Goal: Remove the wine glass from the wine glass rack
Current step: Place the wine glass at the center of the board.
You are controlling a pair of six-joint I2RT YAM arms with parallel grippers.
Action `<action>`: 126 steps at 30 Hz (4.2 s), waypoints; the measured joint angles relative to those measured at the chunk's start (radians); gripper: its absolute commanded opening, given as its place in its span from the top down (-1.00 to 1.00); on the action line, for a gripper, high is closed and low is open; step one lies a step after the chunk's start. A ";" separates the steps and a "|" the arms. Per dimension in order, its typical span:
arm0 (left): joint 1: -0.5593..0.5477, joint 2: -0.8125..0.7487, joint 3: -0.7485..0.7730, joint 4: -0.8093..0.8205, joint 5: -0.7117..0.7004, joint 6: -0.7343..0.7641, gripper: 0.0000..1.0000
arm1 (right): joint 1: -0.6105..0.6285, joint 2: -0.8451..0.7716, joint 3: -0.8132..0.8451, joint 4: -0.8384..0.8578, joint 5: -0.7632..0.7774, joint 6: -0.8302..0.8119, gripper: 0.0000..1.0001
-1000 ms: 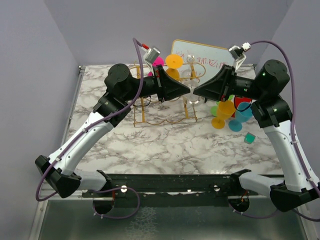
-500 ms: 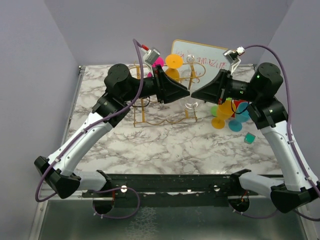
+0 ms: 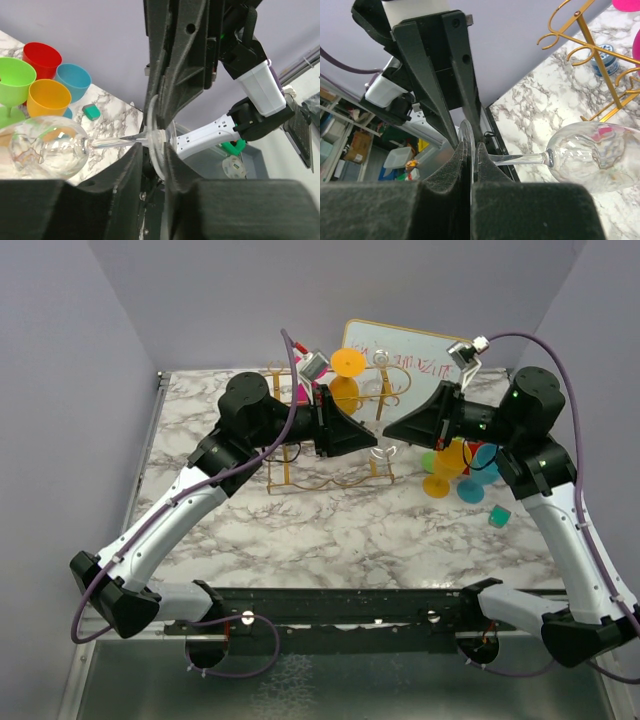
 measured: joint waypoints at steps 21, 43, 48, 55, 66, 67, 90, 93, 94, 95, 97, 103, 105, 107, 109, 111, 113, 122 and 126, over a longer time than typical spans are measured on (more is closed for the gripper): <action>-0.009 -0.043 -0.107 -0.068 0.024 0.047 1.00 | 0.000 -0.043 -0.031 -0.010 0.004 -0.027 -0.34; -0.225 -0.134 -0.207 -0.069 0.102 0.338 1.00 | -0.356 0.007 -0.069 -0.079 -0.069 -0.039 -0.48; -0.236 -0.204 -0.281 -0.076 0.112 0.447 1.00 | -0.356 -0.020 -0.224 0.136 -0.200 0.111 -0.61; -0.236 -0.301 -0.321 -0.090 0.132 0.588 1.00 | -0.356 -0.035 -0.248 0.161 -0.241 0.113 -0.66; -0.236 -0.310 -0.321 -0.089 0.196 0.698 1.00 | -0.264 -0.058 -0.436 0.453 -0.386 0.296 -0.47; -0.236 -0.311 -0.321 -0.090 0.198 0.709 1.00 | -0.252 -0.058 -0.436 0.467 -0.395 0.303 -0.44; -0.230 -0.343 -0.306 -0.246 0.254 0.950 1.00 | -0.155 -0.062 -0.438 0.770 -0.491 0.518 0.15; -0.213 -0.331 -0.279 -0.294 0.287 0.991 1.00 | -0.143 -0.062 -0.432 0.774 -0.494 0.527 0.25; -0.204 -0.327 -0.271 -0.308 0.300 1.005 1.00 | -0.143 -0.060 -0.429 0.774 -0.494 0.529 0.28; -0.192 -0.321 -0.264 -0.322 0.315 1.019 1.00 | -0.143 -0.058 -0.423 0.774 -0.495 0.533 0.31; -0.158 -0.311 -0.255 -0.346 0.354 1.046 1.00 | -0.143 -0.051 -0.414 0.775 -0.494 0.536 0.42; -0.043 -0.290 -0.254 -0.366 0.463 1.088 1.00 | -0.143 -0.035 -0.413 0.771 -0.486 0.544 0.99; -0.020 -0.280 -0.254 -0.369 0.492 1.094 1.00 | -0.143 -0.031 -0.413 0.771 -0.483 0.545 0.99; -0.008 -0.268 -0.254 -0.372 0.515 1.099 1.00 | -0.143 -0.024 -0.413 0.770 -0.483 0.546 1.00; 0.000 -0.254 -0.254 -0.375 0.535 1.103 1.00 | -0.143 -0.019 -0.413 0.767 -0.483 0.548 0.99; 0.003 -0.246 -0.254 -0.381 0.545 1.106 1.00 | -0.143 -0.016 -0.413 0.764 -0.483 0.552 0.99; 0.005 -0.243 -0.254 -0.382 0.549 1.108 1.00 | -0.143 -0.014 -0.413 0.764 -0.483 0.558 0.64; 0.030 -0.245 -0.254 -0.380 0.555 1.115 1.00 | -0.138 -0.014 -0.412 0.745 -0.483 0.562 -0.04; 0.037 -0.246 -0.254 -0.380 0.565 1.119 1.00 | -0.127 -0.014 -0.412 0.734 -0.483 0.559 0.37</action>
